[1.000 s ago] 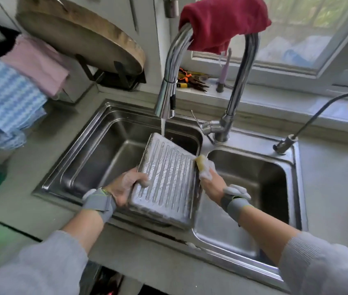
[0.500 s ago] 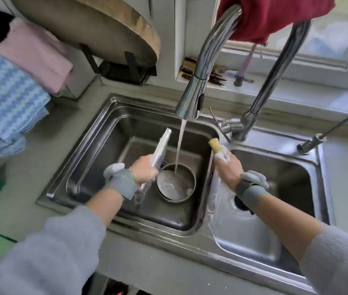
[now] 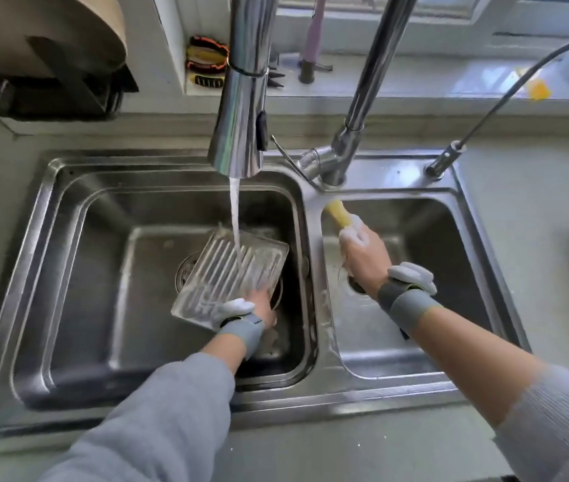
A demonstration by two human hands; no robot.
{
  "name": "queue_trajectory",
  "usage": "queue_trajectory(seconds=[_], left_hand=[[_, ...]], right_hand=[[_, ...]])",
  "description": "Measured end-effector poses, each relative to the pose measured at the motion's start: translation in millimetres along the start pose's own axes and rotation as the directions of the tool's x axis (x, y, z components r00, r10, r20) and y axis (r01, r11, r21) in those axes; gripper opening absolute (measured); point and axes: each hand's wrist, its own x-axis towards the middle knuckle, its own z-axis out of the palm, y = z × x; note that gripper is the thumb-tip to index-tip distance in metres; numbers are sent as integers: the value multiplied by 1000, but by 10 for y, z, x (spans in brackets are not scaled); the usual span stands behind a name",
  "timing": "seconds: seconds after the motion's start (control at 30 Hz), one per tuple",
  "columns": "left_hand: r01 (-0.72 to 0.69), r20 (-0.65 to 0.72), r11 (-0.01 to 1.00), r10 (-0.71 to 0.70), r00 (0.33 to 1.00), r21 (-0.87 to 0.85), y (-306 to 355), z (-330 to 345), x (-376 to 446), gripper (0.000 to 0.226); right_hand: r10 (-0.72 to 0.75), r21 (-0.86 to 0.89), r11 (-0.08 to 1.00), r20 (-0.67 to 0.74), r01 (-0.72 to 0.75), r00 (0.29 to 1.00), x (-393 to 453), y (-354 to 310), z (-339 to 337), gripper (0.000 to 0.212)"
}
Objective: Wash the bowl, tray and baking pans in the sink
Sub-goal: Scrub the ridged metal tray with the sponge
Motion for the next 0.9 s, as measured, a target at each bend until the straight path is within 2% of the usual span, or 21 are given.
queue_trajectory(seconds=[0.1,0.2,0.27,0.33,0.43,0.53,0.6,0.73,0.8,0.9], left_hand=[[-12,115,1000,9,993,19,-85,-57,-19,40],[22,228,999,-10,974,-49,-124,-160,-72,50],[61,262,986,-19,965,-154,-147,-170,-73,59],[84,214,975,-39,976,-204,-73,-174,-140,59],[167,75,975,-158,985,-143,3,-78,-143,50],[222,148,950,-192,970,-222,55,-46,-152,48],[205,173,925,-156,973,-321,126,9,-204,50],[198,100,870,-171,980,-451,268,-90,-314,46],[189,18,866,-204,979,-464,460,-190,-461,44],[146,-195,857,-273,942,-495,735,-409,-623,24]], right_hand=[[1,-16,1000,-31,-2,1000,-3,24,-30,18],[8,-14,1000,-41,-9,999,-18,50,-44,17],[10,-23,1000,-43,-11,999,-45,38,-60,19],[8,-18,1000,-49,-9,999,-109,60,-150,27],[11,-24,1000,-38,-12,999,-184,143,-301,37],[-20,-37,999,-34,19,999,-173,237,-410,44],[-23,-73,997,2,23,1000,-174,351,-479,47],[-34,-93,995,71,40,997,-136,526,-610,47],[-67,-74,994,113,76,991,-89,586,-788,45],[-135,-59,987,193,149,972,-6,571,-1018,40]])
